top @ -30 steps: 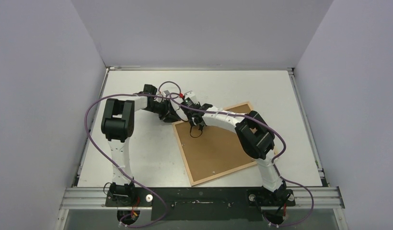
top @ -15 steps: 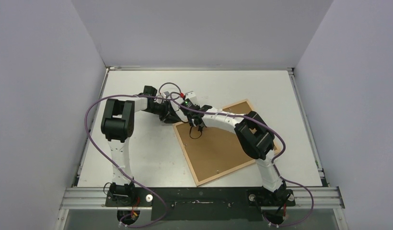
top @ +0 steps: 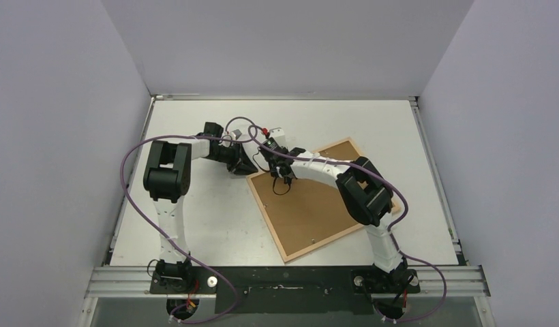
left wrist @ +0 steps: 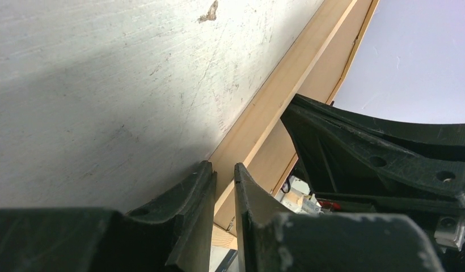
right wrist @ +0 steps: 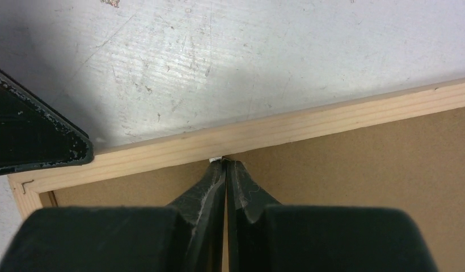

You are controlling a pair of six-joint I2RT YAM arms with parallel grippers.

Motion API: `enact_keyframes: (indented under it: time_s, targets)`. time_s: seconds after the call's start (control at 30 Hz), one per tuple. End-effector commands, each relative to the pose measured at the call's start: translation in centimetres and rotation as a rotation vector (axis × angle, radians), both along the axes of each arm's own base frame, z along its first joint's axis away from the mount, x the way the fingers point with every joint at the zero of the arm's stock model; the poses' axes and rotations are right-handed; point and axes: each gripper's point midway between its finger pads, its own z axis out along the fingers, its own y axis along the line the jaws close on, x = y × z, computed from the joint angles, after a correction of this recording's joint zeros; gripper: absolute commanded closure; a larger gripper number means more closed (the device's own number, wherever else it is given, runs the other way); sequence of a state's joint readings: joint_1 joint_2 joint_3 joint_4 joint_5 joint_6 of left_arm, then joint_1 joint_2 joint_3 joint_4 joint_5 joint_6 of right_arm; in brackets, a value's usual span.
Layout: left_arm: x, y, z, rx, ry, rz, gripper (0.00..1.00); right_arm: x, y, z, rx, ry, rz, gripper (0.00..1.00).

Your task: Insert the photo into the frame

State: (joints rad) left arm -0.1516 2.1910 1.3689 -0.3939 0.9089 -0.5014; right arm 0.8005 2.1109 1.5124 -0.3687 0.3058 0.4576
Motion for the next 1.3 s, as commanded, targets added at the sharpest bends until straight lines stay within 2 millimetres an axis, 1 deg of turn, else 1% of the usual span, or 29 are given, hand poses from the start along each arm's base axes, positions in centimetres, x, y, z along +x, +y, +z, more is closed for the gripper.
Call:
enact_keyframes:
  time_s: [0.0,0.17,0.3,0.43,0.5,0.6,0.63,0.73,0.77,0.8,0.83,0.9,0.97,1.1,1.2,1.27]
  targets:
    - [-3.1,-0.8,0.0,-0.001,0.088,-0.037,0.84,2.9,-4.1,-2.1,-0.020,-0.011,-0.169,1.00]
    - [-3.7,-1.3,-0.2,0.003,0.092,-0.046,0.84,3.6,-5.0,-2.0,-0.010,-0.022,-0.244,1.00]
    - [-4.0,-1.5,-0.2,0.009,0.093,-0.050,0.85,4.1,-6.1,-2.1,-0.003,-0.022,-0.338,1.00]
    - [-3.9,-1.7,-0.2,0.008,0.087,-0.042,0.85,4.1,-6.1,-2.5,0.028,-0.001,-0.375,1.00]
    - [-3.7,-1.8,0.0,0.003,0.082,-0.036,0.85,4.3,-5.7,-2.0,0.056,-0.006,-0.368,1.00]
    - [-2.5,-1.9,0.8,-0.013,0.049,-0.023,0.85,4.6,-4.9,-0.4,0.107,-0.030,-0.314,1.00]
    - [-1.9,-1.9,1.2,-0.017,0.037,-0.019,0.84,4.8,-4.6,0.5,0.128,-0.042,-0.291,0.97]
    - [-0.1,-1.8,2.4,-0.034,-0.019,-0.010,0.77,4.9,-4.8,3.0,0.181,-0.075,-0.233,0.87]
    - [0.5,-1.9,2.9,-0.039,-0.046,-0.010,0.75,4.8,-5.0,3.6,0.206,-0.082,-0.218,0.83]
    - [1.0,-2.0,3.2,-0.046,-0.072,-0.015,0.72,4.6,-5.4,3.9,0.231,-0.076,-0.188,0.78]
    - [1.6,-2.2,3.4,-0.053,-0.106,-0.021,0.70,4.6,-5.5,4.8,0.268,-0.088,-0.162,0.74]
    - [2.2,-2.6,3.5,-0.068,-0.156,-0.030,0.67,4.5,-5.9,5.1,0.288,-0.093,-0.111,0.67]
    - [2.6,-3.0,3.1,-0.059,-0.203,-0.041,0.64,4.2,-5.9,5.2,0.272,-0.105,-0.033,0.65]
    - [2.7,-3.7,1.4,0.003,-0.258,-0.085,0.61,4.0,-5.3,5.0,0.196,-0.141,0.137,0.64]
    - [2.4,-4.1,0.0,0.062,-0.277,-0.127,0.61,4.5,-5.0,4.5,0.147,-0.173,0.218,0.64]
    - [2.2,-4.1,-0.4,0.093,-0.294,-0.148,0.61,4.8,-4.2,4.3,0.148,-0.221,0.295,0.64]
